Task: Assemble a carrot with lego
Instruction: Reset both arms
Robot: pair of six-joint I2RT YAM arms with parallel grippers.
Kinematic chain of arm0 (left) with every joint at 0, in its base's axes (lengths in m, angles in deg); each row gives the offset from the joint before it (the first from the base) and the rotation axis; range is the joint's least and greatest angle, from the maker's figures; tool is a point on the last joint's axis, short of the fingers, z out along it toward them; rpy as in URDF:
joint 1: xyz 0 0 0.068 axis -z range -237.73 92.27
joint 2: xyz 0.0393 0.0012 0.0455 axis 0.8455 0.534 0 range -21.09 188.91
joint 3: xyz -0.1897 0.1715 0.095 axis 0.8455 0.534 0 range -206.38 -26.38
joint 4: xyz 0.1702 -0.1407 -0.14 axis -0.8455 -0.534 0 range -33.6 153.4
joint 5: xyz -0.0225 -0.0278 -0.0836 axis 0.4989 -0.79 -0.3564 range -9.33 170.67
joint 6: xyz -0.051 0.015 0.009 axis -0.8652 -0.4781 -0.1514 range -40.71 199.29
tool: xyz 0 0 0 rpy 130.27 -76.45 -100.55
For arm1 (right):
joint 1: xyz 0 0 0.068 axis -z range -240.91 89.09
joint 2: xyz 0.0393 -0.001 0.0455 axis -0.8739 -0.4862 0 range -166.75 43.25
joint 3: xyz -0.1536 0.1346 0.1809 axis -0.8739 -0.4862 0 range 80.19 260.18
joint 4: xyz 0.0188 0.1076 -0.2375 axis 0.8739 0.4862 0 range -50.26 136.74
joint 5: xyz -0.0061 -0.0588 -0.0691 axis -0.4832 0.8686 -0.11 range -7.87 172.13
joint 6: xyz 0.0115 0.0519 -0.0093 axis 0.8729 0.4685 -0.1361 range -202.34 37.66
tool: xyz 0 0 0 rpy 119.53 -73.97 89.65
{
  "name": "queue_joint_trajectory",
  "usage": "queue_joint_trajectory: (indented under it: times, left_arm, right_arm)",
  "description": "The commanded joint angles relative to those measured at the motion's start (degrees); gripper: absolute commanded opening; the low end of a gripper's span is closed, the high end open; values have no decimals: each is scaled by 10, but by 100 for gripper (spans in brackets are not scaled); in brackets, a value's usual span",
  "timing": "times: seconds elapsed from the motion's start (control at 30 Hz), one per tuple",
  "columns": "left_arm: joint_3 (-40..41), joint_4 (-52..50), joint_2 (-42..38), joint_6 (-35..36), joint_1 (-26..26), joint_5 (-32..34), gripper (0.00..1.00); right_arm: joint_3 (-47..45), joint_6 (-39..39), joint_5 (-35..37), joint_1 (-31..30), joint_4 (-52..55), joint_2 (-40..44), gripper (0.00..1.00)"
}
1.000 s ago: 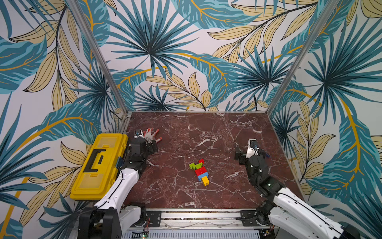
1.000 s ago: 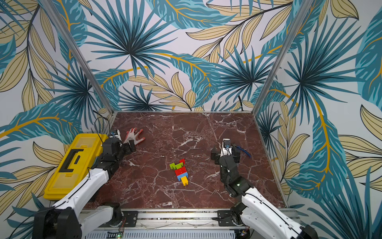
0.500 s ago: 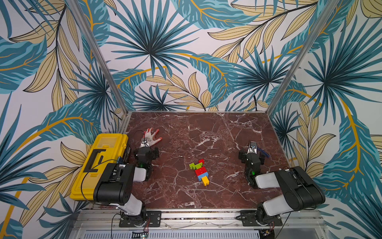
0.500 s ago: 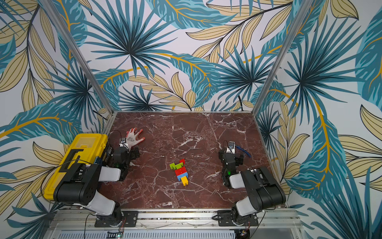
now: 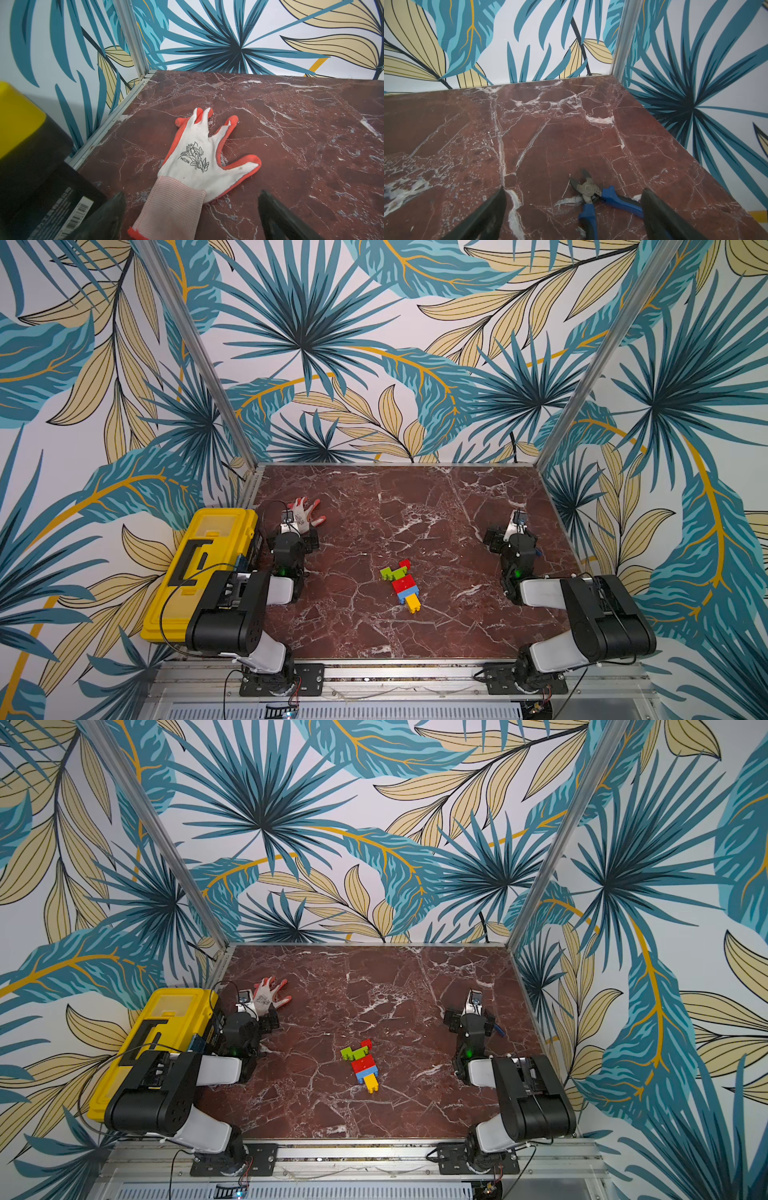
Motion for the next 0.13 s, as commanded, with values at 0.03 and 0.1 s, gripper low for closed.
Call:
queue_joint_trajectory:
  times: [0.03,0.1]
  left_arm:
    - [-5,13,-8,4,-5,-3,99]
    - [-5,13,-7,4,-5,-3,100]
  right_arm:
    - [18,2,-40,8,27,-8,100]
    - [7,-2,-39,7,9,-3,99]
